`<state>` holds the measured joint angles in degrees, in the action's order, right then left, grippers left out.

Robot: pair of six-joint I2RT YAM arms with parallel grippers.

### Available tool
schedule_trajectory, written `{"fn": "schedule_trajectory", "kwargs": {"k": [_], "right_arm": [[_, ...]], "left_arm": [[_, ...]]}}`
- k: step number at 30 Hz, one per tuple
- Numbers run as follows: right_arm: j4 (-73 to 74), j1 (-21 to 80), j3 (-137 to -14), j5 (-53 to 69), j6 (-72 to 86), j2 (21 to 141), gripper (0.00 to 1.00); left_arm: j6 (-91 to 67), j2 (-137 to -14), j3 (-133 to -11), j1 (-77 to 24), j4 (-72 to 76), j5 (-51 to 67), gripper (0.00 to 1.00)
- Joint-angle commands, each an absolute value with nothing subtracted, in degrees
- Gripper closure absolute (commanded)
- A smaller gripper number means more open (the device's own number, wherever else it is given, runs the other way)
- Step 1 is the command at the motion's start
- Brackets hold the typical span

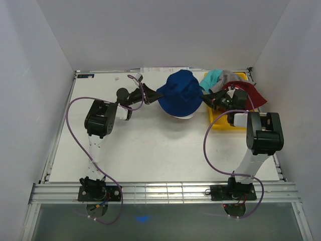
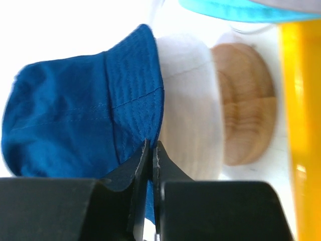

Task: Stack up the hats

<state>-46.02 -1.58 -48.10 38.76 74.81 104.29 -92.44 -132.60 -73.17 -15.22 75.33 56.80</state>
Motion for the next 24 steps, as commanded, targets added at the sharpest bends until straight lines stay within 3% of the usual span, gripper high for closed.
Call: {"fn": "schedule_trajectory", "kwargs": {"k": [1, 8, 24], "right_arm": [[-36.09, -1.49, -49.47, 36.57, 65.17, 102.4, 0.92], [-16.56, -1.41, -56.23, 31.3, 51.61, 100.02, 0.92], [3.04, 2.98, -71.36, 28.74, 35.69, 101.95, 0.85]], "left_arm": [[-90.7, -128.06, -71.81, -14.15, 80.42, 57.57, 1.0], [-88.77, -127.44, -70.31, -13.71, 76.04, 55.9, 1.0], [-77.7, -122.96, -65.04, -13.45, 51.16, 47.73, 1.0]]}}
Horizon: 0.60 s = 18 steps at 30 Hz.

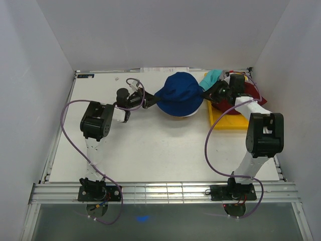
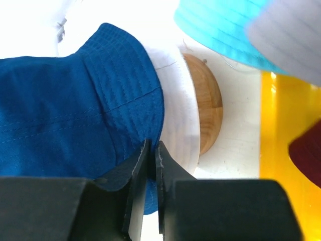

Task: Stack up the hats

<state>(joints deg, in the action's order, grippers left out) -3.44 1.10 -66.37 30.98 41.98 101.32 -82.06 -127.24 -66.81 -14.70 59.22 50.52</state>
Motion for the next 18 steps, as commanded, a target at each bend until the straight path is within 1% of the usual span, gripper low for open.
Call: {"fn": "schedule_trajectory", "kwargs": {"k": [1, 9, 11, 12, 15, 16, 18], "right_arm": [[4.03, 3.51, -73.28, 27.7, 33.77, 102.3, 0.84], [9.58, 5.62, -76.55, 24.96, 28.74, 104.33, 0.82], [10.28, 5.54, -76.38, 24.0, 27.78, 104.41, 0.8], [10.28, 5.62, -76.2, 23.99, 27.51, 104.33, 0.78], [10.72, 5.54, -76.29, 23.29, 26.64, 104.06, 0.73], [10.72, 5.62, -76.46, 23.12, 26.28, 103.8, 0.7], [11.25, 5.62, -76.99, 22.94, 25.76, 103.45, 0.68]], "left_arm": [[-77.52, -122.96, -64.87, -13.36, 49.93, 47.46, 1.0], [-77.52, -123.49, -65.21, -13.36, 48.87, 47.63, 1.0], [-77.52, -123.31, -65.56, -13.27, 48.78, 47.81, 1.0], [-77.52, -123.22, -65.74, -13.27, 48.69, 47.81, 0.93], [-77.43, -122.43, -65.83, -13.27, 48.6, 47.64, 0.81], [-77.34, -122.17, -65.74, -13.18, 48.52, 47.46, 0.75], [-76.91, -121.3, -65.65, -13.18, 48.17, 47.37, 0.69]]}}
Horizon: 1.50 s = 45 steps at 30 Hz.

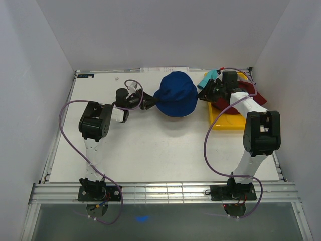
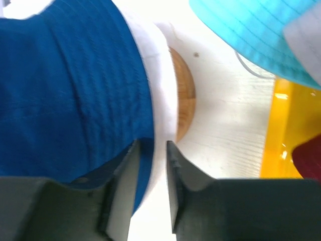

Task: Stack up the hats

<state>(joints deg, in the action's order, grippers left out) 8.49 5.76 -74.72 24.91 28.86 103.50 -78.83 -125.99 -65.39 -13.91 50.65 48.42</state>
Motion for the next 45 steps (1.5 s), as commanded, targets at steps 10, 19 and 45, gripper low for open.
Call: {"fn": "schedule_trajectory", "kwargs": {"k": [10, 19, 45], "right_arm": [[14.23, 5.54, -80.86, 22.68, 24.35, 102.13, 0.59], [22.31, 5.36, -86.13, 19.07, 21.45, 100.64, 0.55], [38.85, -4.04, -103.96, 4.04, 21.09, 115.12, 0.4]], "left_arm": [[-74.27, -116.55, -65.83, -12.04, 44.04, 47.46, 0.45], [-66.19, -109.7, -64.6, -10.2, 29.63, 46.32, 0.42], [-51.42, -86.49, -59.85, -9.76, 8.89, 45.88, 0.41]]}}
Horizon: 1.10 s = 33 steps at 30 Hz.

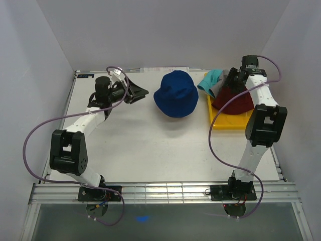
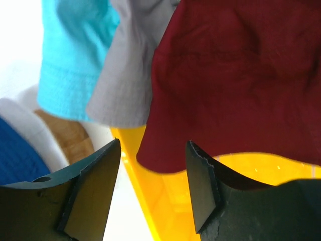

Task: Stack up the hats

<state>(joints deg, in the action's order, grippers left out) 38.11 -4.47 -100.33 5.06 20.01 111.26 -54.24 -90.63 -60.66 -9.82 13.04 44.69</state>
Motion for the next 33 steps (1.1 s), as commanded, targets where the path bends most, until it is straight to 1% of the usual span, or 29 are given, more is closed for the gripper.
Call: {"fn": "schedule_trajectory", "kwargs": {"k": [1, 3, 5, 10, 11, 12, 14, 15, 16, 20, 23, 30, 33], "right_arm": [[38.76, -4.04, -104.76, 4.13, 21.44, 116.09, 0.4], [38.32, -4.04, -106.43, 3.87, 22.14, 118.72, 0.4], [38.93, -4.04, -107.92, 3.34, 22.41, 120.4, 0.42], [37.35, -4.04, -106.61, 1.85, 22.5, 121.55, 0.54], [37.44, -4.04, -106.52, 1.58, 22.41, 121.55, 0.58], [37.44, -4.04, -105.83, 1.23, 22.24, 121.38, 0.68], [36.92, -4.04, -104.68, 0.53, 21.62, 120.16, 0.77], [36.83, -4.04, -104.16, 0.27, 21.36, 119.54, 0.87], [36.74, -4.04, -103.28, 0.26, 20.75, 118.92, 0.92], [37.35, -4.04, -102.48, -2.28, 19.08, 113.23, 0.92], [39.62, -4.04, -104.58, -2.64, 17.76, 109.18, 0.92], [45.87, -4.04, -112.14, -0.62, 17.23, 100.56, 0.92], [46.93, -4.04, -113.2, 3.06, 17.84, 96.52, 0.92]], "left_arm": [[-50.72, -85.88, -60.11, -9.76, 7.83, 45.79, 0.41], [-50.45, -84.12, -59.77, -9.84, 6.68, 46.23, 0.41], [-50.54, -83.24, -59.76, -9.84, 5.98, 46.32, 0.41], [-50.98, -80.95, -60.64, -9.84, 5.19, 46.5, 0.41], [-50.89, -80.77, -60.91, -9.93, 4.84, 46.41, 0.42], [-50.98, -80.42, -61.17, -9.93, 4.49, 46.23, 0.41], [-51.06, -80.07, -61.61, -10.02, 4.05, 46.05, 0.42], [-51.15, -79.98, -61.79, -10.11, 3.96, 45.97, 0.42], [-51.15, -79.55, -61.96, -10.19, 3.78, 45.97, 0.42], [-50.8, -78.23, -62.58, -10.81, 3.43, 45.36, 0.4], [-50.54, -77.17, -63.02, -12.21, 3.16, 44.21, 0.37], [-51.68, -76.03, -63.9, -15.81, 3.86, 40.79, 0.36], [-52.82, -75.33, -64.33, -18.09, 4.66, 38.77, 0.35]]}}
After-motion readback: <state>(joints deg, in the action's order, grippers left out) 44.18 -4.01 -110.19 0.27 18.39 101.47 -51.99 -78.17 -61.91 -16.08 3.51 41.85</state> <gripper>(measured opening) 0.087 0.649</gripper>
